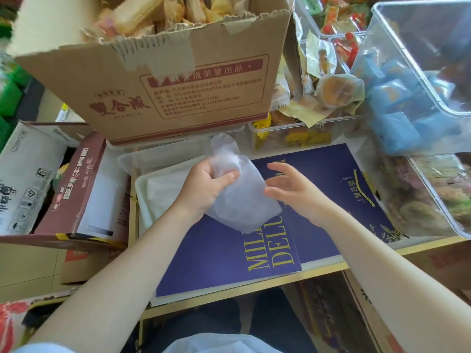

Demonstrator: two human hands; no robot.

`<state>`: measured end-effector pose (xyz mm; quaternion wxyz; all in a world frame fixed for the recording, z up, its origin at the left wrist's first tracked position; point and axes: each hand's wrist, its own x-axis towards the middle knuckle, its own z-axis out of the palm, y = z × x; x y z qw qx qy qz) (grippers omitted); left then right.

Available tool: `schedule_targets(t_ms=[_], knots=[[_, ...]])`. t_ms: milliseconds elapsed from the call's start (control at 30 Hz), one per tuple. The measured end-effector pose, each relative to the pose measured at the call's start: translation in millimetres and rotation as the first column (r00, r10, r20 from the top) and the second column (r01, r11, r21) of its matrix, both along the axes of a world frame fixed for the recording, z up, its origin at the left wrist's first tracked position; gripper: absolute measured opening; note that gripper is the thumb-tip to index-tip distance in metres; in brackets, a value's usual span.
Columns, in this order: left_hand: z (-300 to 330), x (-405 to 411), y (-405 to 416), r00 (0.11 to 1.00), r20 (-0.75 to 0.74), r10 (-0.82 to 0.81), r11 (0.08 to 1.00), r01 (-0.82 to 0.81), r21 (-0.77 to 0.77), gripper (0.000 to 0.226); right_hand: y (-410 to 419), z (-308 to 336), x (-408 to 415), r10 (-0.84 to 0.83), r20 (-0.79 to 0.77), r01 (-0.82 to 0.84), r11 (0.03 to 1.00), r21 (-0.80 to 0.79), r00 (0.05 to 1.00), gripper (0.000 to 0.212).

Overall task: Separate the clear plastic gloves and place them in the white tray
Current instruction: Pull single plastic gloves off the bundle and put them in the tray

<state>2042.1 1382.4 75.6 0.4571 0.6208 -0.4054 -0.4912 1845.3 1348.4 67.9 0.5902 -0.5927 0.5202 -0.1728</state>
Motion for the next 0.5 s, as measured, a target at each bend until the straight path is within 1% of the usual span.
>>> schedule_targets(t_ms=[33,67,100,133,167,200,233,267,300,333,367,400,433,467,500], knots=[[1,0,0,1.0,-0.007,-0.029,1.0,0.029,-0.007,0.017,-2,2,5,0.012,0.009,-0.012,1.0,-0.012,1.0,0.035],[2,1,0,0.998,-0.032,-0.045,0.999,0.045,-0.012,0.017,-3,3,11,0.027,0.008,-0.027,0.999,-0.031,1.0,0.025],[3,1,0,0.996,-0.075,-0.048,0.999,0.047,-0.015,0.019,-4,5,15,0.045,0.002,-0.045,0.997,-0.063,0.999,0.02],[3,1,0,0.993,-0.114,-0.03,0.999,0.028,-0.019,0.023,-5,6,19,0.054,-0.012,-0.055,0.994,-0.093,0.998,0.022],[2,2,0,0.991,-0.132,0.011,1.0,-0.014,-0.02,0.031,-5,6,23,0.054,-0.037,-0.058,0.992,-0.114,0.998,0.023],[0,4,0,0.994,-0.087,0.06,0.998,-0.062,-0.02,0.045,-5,7,25,0.038,-0.068,-0.047,0.989,-0.14,0.997,0.023],[-4,6,2,0.992,0.045,0.115,0.993,-0.113,-0.038,0.063,-6,8,27,0.018,-0.096,-0.034,0.985,-0.167,0.995,0.024],[-7,8,6,0.961,0.223,0.164,0.985,-0.145,-0.097,0.077,-7,8,29,-0.007,-0.122,-0.016,0.982,-0.188,0.992,0.026],[-11,10,10,0.895,0.398,0.199,0.971,-0.126,-0.201,0.082,-8,8,31,-0.029,-0.145,-0.002,0.978,-0.208,0.989,0.027],[-13,11,15,0.81,0.551,0.202,0.955,-0.037,-0.296,0.079,-8,8,32,-0.036,-0.171,-0.003,0.974,-0.226,0.985,0.028],[-17,11,18,0.737,0.652,0.178,0.938,0.072,-0.338,0.073,-9,7,34,-0.026,-0.198,-0.024,0.969,-0.246,0.98,0.027],[-21,10,21,0.705,0.697,0.13,0.93,0.157,-0.332,0.068,-9,6,36,-0.005,-0.228,-0.056,0.964,-0.261,0.974,0.026],[-24,8,23,0.713,0.698,0.063,0.934,0.205,-0.294,0.066,-9,6,39,0.018,-0.25,-0.088,0.959,-0.271,0.968,0.025],[-24,6,24,0.753,0.658,-0.007,0.946,0.218,-0.239,0.064,-9,6,41,0.042,-0.263,-0.116,0.955,-0.274,0.964,0.026],[-25,5,24,0.81,0.584,-0.06,0.96,0.206,-0.187,0.061,-9,6,42,0.072,-0.262,-0.146,0.951,-0.274,0.962,0.026]])
